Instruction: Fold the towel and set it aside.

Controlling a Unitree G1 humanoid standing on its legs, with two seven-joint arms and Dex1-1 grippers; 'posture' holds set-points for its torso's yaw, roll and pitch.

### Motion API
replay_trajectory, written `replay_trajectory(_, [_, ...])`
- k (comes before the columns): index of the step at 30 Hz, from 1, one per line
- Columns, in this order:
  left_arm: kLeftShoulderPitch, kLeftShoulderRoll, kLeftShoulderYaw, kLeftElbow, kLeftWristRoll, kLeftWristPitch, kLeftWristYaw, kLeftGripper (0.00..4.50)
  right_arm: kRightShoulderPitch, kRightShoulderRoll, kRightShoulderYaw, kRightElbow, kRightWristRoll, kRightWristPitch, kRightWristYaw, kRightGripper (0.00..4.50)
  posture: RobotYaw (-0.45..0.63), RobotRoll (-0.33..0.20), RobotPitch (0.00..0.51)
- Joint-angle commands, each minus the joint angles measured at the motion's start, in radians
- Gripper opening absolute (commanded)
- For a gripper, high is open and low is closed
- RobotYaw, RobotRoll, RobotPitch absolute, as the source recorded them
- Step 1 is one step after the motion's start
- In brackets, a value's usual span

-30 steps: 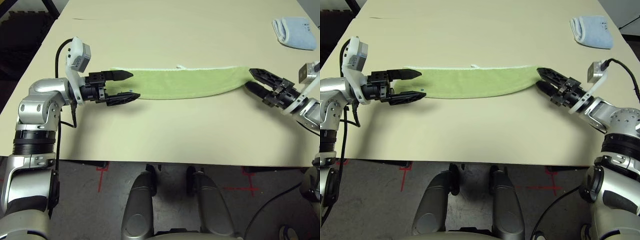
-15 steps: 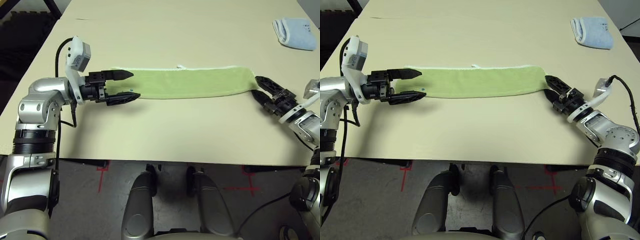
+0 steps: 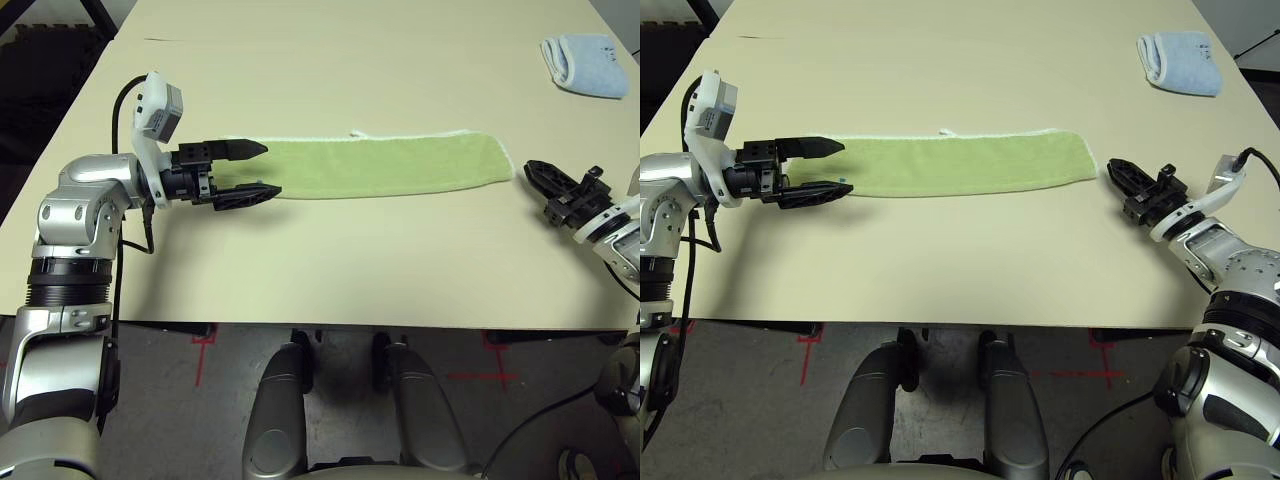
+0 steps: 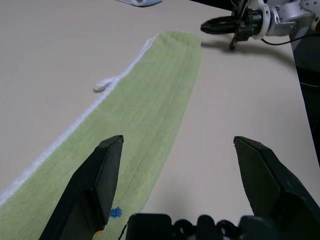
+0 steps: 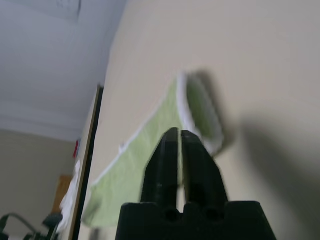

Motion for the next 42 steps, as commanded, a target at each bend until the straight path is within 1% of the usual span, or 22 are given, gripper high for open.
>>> replay_trajectory(1, [-0.003, -0.004, -0.01, 0.009, 0.002, -0.01, -0.013, 4.5, 0.04, 0.039, 0.006, -0.087, 0.051, 0.09, -0.035, 1.4, -0.06, 0.0, 0.288])
replay_trajectory(4, [-0.001, -0.009, -0.011, 0.009, 0.002, -0.011, -0.012, 4.5, 0.057, 0.074, -0.01, -0.159, 0.082, 0.118, -0.079, 2.52, -0.07, 0.0, 0.289])
replay_trajectory(7, [-0.001, -0.011, -0.011, 0.01, 0.002, -0.012, -0.014, 4.5, 0.065, 0.086, -0.022, -0.194, 0.108, 0.134, -0.112, 3.63, -0.07, 0.0, 0.288])
replay_trajectory(8, [-0.002, -0.011, -0.011, 0.011, 0.002, -0.012, -0.014, 4.5, 0.068, 0.088, -0.023, -0.203, 0.117, 0.141, -0.12, 4.07, -0.07, 0.0, 0.288])
replay_trajectory(9, [-0.005, -0.01, -0.012, 0.014, 0.003, -0.012, -0.015, 4.5, 0.072, 0.093, -0.024, -0.213, 0.125, 0.144, -0.13, 4.36, -0.06, 0.0, 0.289])
replay_trajectory(10, [-0.007, -0.01, -0.012, 0.016, 0.003, -0.013, -0.016, 4.5, 0.075, 0.098, -0.024, -0.221, 0.132, 0.144, -0.14, 4.45, -0.06, 0.0, 0.289])
replay_trajectory(14, [-0.002, -0.004, -0.009, 0.011, 0.002, -0.011, -0.019, 4.5, 0.069, 0.108, -0.054, -0.205, 0.158, 0.117, -0.191, 4.45, -0.06, 0.0, 0.285])
replay_trajectory(19, [0.004, 0.0, -0.006, 0.003, 0.001, -0.009, -0.021, 4.5, 0.036, 0.075, -0.073, -0.111, 0.154, 0.087, -0.204, 4.45, -0.06, 0.0, 0.282])
replay_trajectory(27, [0.004, -0.003, -0.009, 0.002, 0.001, -0.008, -0.021, 4.5, 0.021, 0.033, -0.043, -0.035, 0.119, 0.04, -0.157, 4.45, -0.06, 0.0, 0.276])
replay_trajectory(32, [0.005, -0.004, -0.011, 0.0, 0.001, -0.006, -0.021, 4.5, 0.037, 0.025, -0.024, -0.037, 0.102, 0.031, -0.139, 4.45, -0.05, 0.0, 0.276])
replay_trajectory(38, [0.018, 0.004, -0.004, -0.017, -0.003, 0.001, -0.02, 4.5, 0.023, 0.026, -0.005, -0.005, 0.079, 0.008, -0.108, 4.45, -0.04, 0.0, 0.27])
replay_trajectory(39, [0.021, 0.006, -0.003, -0.021, -0.004, 0.002, -0.019, 4.5, 0.02, 0.024, -0.002, 0.005, 0.071, 0.001, -0.103, 4.07, -0.04, 0.0, 0.268])
replay_trajectory(40, [0.022, 0.007, -0.002, -0.023, -0.004, 0.003, -0.018, 4.5, 0.018, 0.022, 0.001, 0.013, 0.065, -0.004, -0.099, 3.86, -0.04, 0.0, 0.268])
replay_trajectory(41, [0.023, 0.006, -0.002, -0.025, -0.005, 0.003, -0.017, 4.5, 0.015, 0.02, 0.004, 0.022, 0.059, -0.01, -0.093, 3.46, -0.04, 0.0, 0.267])
replay_trajectory(42, [0.023, 0.006, -0.002, -0.026, -0.005, 0.004, -0.016, 4.5, 0.013, 0.018, 0.005, 0.029, 0.054, -0.014, -0.088, 3.15, -0.04, 0.0, 0.267])
